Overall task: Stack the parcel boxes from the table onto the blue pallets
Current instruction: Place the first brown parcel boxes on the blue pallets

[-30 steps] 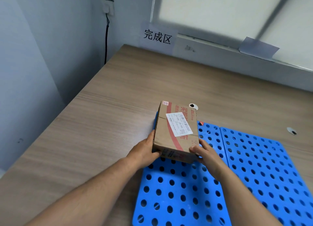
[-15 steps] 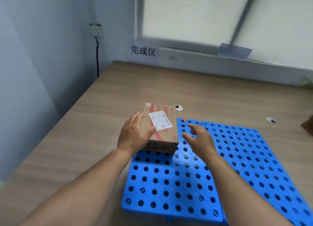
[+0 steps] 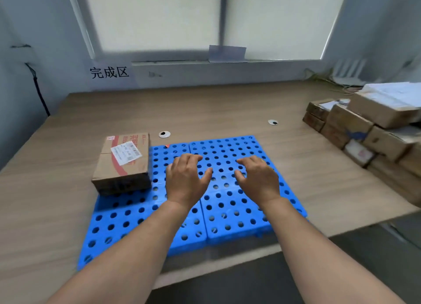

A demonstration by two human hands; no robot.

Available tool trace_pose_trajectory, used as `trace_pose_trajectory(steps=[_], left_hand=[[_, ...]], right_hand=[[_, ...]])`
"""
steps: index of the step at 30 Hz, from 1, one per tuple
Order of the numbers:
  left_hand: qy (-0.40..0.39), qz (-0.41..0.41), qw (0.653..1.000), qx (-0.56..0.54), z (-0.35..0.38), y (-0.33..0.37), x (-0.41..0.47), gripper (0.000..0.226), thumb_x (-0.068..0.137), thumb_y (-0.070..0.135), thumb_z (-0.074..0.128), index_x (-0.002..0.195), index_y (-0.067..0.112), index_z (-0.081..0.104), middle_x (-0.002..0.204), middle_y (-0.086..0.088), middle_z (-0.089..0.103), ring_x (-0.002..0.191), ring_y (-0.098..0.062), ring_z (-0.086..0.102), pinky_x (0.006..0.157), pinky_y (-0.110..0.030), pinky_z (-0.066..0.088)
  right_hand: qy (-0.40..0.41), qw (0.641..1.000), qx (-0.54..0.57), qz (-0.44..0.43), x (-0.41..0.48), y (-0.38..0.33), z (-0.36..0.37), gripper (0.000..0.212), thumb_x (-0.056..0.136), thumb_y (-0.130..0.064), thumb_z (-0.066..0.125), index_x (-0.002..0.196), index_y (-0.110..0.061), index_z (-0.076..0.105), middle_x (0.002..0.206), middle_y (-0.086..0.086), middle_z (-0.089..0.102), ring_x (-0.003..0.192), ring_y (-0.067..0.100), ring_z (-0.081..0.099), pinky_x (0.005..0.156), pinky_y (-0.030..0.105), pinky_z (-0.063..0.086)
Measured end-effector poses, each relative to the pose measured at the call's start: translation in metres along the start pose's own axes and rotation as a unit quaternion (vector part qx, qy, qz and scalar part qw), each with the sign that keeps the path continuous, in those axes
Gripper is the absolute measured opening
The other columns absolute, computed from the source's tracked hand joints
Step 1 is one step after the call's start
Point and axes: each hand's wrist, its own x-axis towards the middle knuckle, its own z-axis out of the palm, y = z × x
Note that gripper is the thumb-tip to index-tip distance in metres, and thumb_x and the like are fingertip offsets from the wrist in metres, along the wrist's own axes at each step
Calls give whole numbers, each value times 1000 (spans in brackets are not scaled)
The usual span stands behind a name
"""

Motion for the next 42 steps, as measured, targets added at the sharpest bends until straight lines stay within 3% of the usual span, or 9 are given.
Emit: trace_pose_trajectory(steps=[6,15,23,31,42], left_hand=[[-24,48,998,-23,51,102,-13,44,85,43,63,118,14,61,118,-4,60,113,-26,53,95,-41,33],[-102,132,982,-87,112,230,-31,49,89,45,57,129,17,53,127,-3,55,120,-22,46,97,-34,30],[-161,218,957,-105,175,331,-25,52,90,48,52,133,19,48,126,-3,55,118,-22,48,94,-34,35],[-179,241,944,-140,241,448,9,54,90,50,51,133,19,48,125,-2,55,116,-21,48,90,-33,39],[-173,251,940,-150,313,582,67,61,91,58,43,140,23,38,136,0,47,125,-17,41,97,-35,40]], right_hand=[[55,996,-21,66,-36,92,-55,30,86,-21,63,114,-14,68,113,7,66,108,29,58,84,36,45],[89,979,-79,168,-85,209,-121,36,93,-26,50,126,-19,60,127,1,59,117,20,51,88,29,40],[161,951,-88,249,-104,309,-156,29,85,-18,61,113,-10,69,110,11,67,104,31,58,87,38,45],[154,938,-120,288,-87,418,-206,30,88,-24,61,116,-14,67,111,6,66,106,27,57,89,34,42],[177,923,-145,311,-34,549,-263,34,91,-28,58,121,-15,64,118,7,63,112,25,53,91,35,42]])
